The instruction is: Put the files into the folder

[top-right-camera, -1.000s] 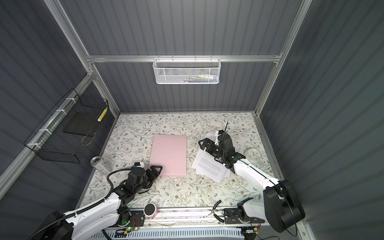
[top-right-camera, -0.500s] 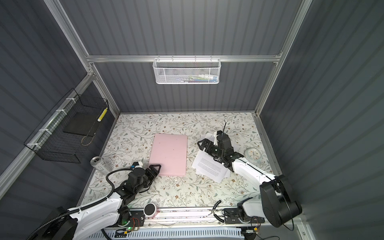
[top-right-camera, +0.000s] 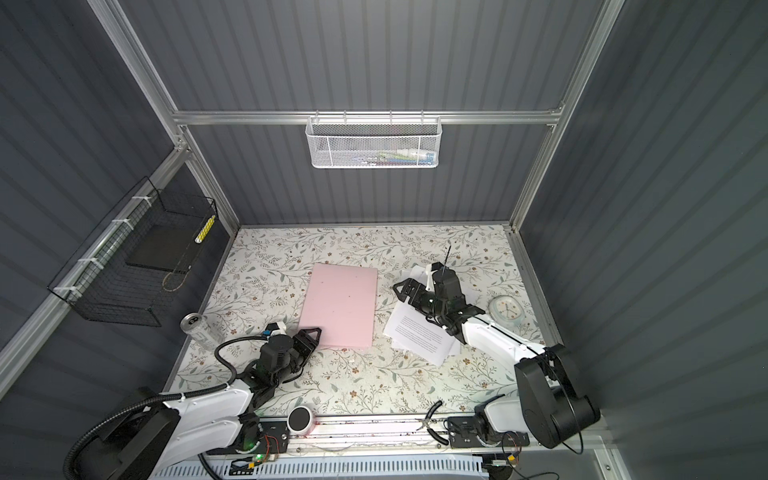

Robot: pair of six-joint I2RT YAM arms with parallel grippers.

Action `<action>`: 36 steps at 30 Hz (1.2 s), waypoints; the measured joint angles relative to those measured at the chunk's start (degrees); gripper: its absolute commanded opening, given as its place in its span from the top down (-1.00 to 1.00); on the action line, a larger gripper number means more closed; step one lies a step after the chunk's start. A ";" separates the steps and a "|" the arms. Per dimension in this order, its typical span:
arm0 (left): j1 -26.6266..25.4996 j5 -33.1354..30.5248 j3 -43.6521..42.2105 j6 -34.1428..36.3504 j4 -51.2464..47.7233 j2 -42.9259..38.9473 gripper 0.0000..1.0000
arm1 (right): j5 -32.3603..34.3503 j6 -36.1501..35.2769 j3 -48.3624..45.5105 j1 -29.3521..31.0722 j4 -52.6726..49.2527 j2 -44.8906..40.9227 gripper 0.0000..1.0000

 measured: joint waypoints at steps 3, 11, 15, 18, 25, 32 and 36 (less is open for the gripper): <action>0.00 -0.22 0.00 -0.07 2.36 2.29 -0.05 | -0.98 0.15 -0.39 0.00 0.96 0.74 -0.86; 0.00 -1.03 0.09 -0.61 5.22 5.55 0.24 | -2.27 0.66 -1.64 0.04 2.49 1.42 -0.86; 0.00 -2.16 0.09 -0.85 5.09 5.25 0.31 | -2.45 0.68 -1.66 0.11 3.23 1.44 -0.86; 0.00 -2.89 0.15 -0.52 4.33 4.28 0.47 | -2.58 0.70 -1.66 0.42 3.82 1.90 -0.86; 0.00 -3.87 0.17 -0.39 4.33 4.11 0.68 | -2.64 0.85 -1.66 1.25 4.00 2.82 -0.86; 0.00 -4.44 0.20 -0.39 4.42 4.15 0.78 | -2.69 0.87 -1.64 2.64 4.37 3.74 -0.86; 0.00 -4.83 0.20 -0.35 4.33 3.78 0.81 | -2.78 0.85 -1.55 3.91 4.37 5.09 -0.85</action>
